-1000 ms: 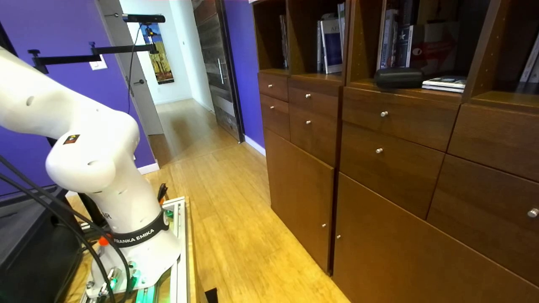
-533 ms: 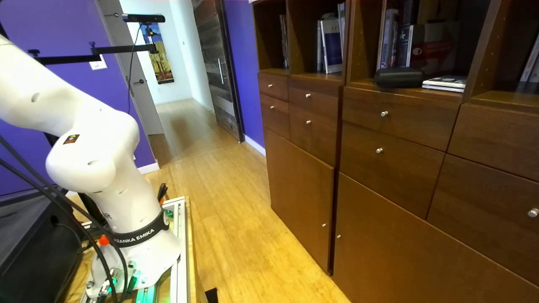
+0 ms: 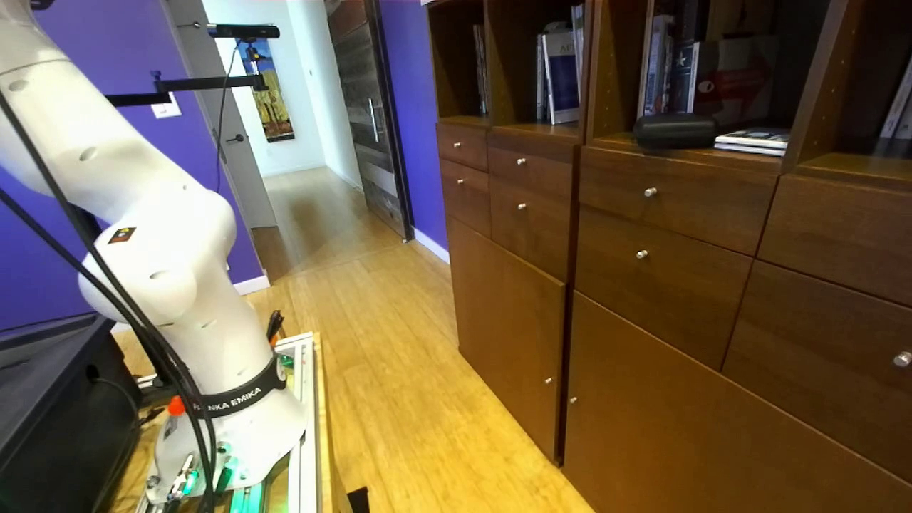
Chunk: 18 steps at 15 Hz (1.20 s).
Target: Open the cabinet door on the left completely
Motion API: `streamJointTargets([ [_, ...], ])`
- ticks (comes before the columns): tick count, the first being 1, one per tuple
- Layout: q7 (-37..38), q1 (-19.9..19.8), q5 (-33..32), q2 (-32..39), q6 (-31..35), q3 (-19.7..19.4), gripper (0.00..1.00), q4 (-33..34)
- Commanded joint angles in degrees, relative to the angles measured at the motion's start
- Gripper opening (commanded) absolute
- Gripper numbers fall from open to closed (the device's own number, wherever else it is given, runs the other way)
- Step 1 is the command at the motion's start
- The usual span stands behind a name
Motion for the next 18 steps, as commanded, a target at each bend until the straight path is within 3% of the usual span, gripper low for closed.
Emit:
streamJointTargets([
  [1, 8.82, -0.44, -4.64, 3.46, 2.99, 4.87, 1.00, 3.75],
  [2, 9.26, -0.28, -6.29, 4.11, 3.98, 5.65, 1.00, 4.29],
  [3, 5.90, 0.86, -3.84, 2.44, 2.35, 3.35, 1.00, 2.02],
  [9, 7.66, 1.08, -5.75, 3.67, 3.83, 4.55, 1.00, 3.12],
  [18, 9.24, 2.08, -9.40, 11.33, 10.49, 5.43, 1.00, 10.35],
])
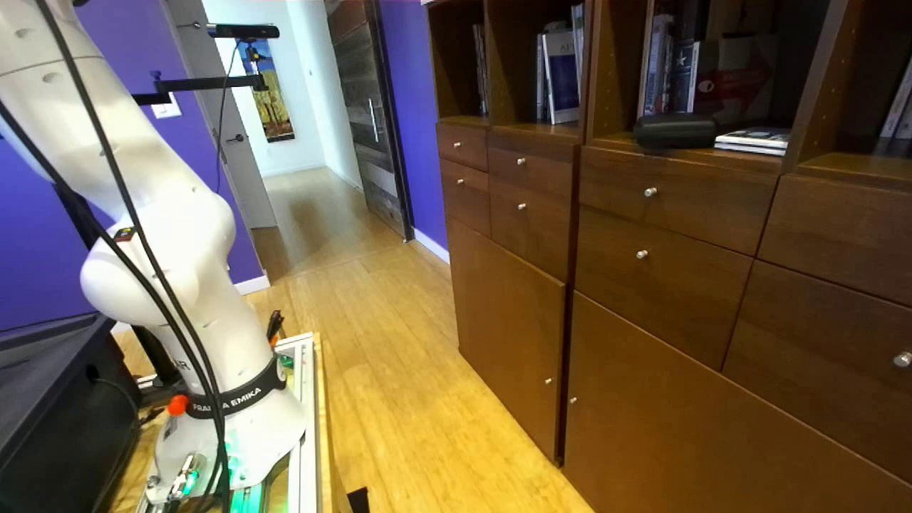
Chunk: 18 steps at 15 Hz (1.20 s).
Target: Open the cabinet door on the left completely
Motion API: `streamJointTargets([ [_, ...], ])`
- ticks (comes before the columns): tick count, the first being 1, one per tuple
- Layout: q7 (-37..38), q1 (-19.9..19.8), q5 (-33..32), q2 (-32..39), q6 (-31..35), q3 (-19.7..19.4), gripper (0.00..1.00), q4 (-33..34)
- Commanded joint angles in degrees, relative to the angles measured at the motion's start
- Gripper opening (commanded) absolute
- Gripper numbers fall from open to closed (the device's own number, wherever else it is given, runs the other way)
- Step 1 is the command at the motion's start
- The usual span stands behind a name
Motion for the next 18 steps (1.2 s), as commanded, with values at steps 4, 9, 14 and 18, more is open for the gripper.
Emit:
streamJointTargets([
  [4, 3.15, 2.08, -1.00, 6.43, 3.29, -0.11, 1.00, 7.62],
  [9, 5.10, 3.36, -1.71, 9.99, 5.26, 0.09, 1.00, 11.46],
  [14, 7.90, 4.38, -1.82, 12.38, 7.18, 0.05, 1.00, 13.96],
  [18, 8.14, 5.22, -1.73, 14.10, 6.24, 0.23, 1.00, 16.27],
])
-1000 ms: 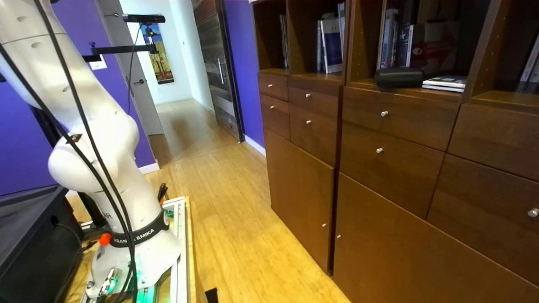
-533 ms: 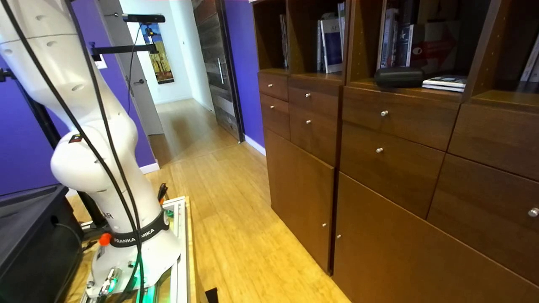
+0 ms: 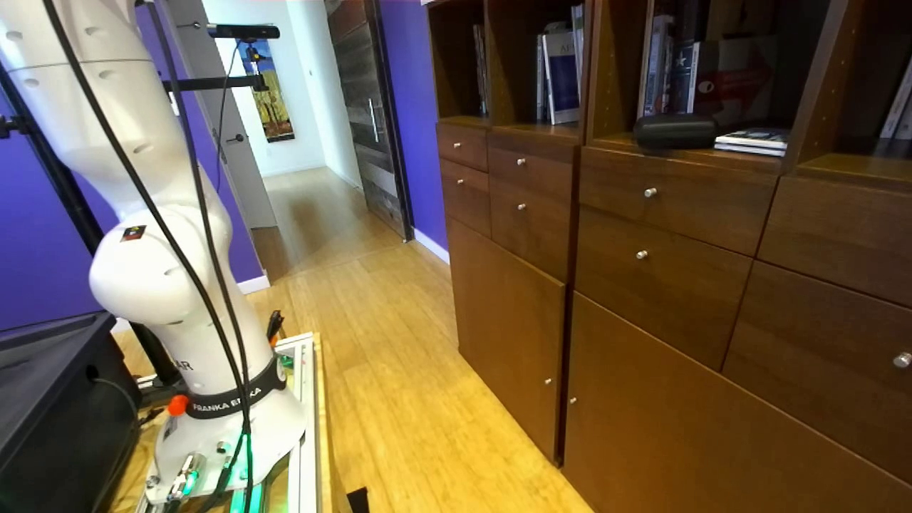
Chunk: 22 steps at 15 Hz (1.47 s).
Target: Open the cabinet door on the left completely
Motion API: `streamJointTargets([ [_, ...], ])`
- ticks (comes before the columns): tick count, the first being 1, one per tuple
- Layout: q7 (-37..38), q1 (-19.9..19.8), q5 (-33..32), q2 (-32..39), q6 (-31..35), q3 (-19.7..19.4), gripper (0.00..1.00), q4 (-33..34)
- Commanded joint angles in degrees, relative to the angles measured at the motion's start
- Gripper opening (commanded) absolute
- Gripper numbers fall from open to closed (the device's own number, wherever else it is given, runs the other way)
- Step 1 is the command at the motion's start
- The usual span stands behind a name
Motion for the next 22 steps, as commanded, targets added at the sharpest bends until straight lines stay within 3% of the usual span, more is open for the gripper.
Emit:
streamJointTargets([
  [1, 2.50, 1.31, -1.65, 3.11, 0.07, 0.15, 1.00, 4.48],
  [10, 1.83, 1.99, -4.30, 4.79, -3.20, 0.27, 1.00, 6.91],
  [22, -14.38, -0.90, 6.90, 3.09, -21.09, 0.15, 1.00, 9.01],
])
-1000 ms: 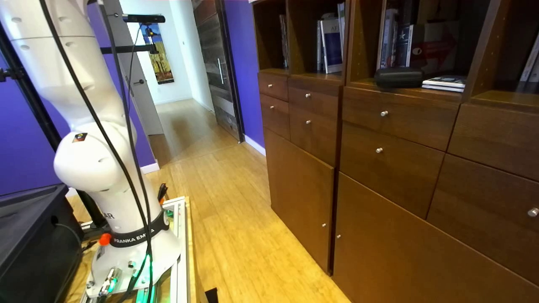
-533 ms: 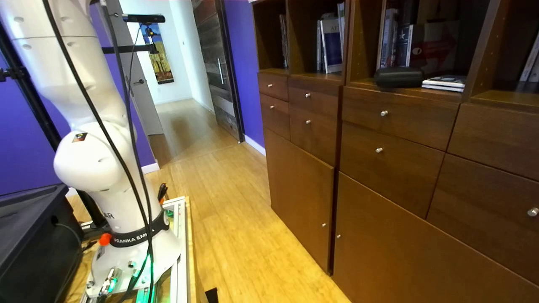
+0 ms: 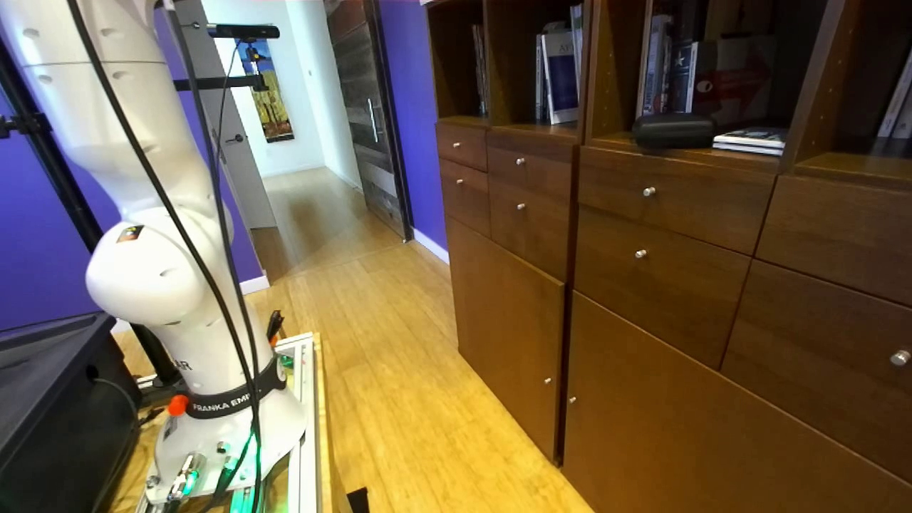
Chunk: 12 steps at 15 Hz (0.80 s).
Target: Open the cabinet door on the left completely
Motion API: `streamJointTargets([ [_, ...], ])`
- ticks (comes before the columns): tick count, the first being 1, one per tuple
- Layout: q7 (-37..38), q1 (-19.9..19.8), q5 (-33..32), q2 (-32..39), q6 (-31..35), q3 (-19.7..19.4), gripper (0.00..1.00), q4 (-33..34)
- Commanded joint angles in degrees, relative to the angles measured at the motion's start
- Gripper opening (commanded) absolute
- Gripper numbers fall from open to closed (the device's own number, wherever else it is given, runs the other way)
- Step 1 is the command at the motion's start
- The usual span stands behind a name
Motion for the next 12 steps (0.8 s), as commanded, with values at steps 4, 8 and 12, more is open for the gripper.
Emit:
streamJointTargets([
  [4, -7.64, -0.27, 6.93, -2.50, -11.17, 0.82, 1.00, -1.15],
  [8, -9.58, -1.16, 8.94, -5.52, -16.48, 0.18, 1.00, -3.71],
  [12, -10.80, -1.76, 10.12, -8.66, -21.97, -0.45, 1.00, -6.18],
])
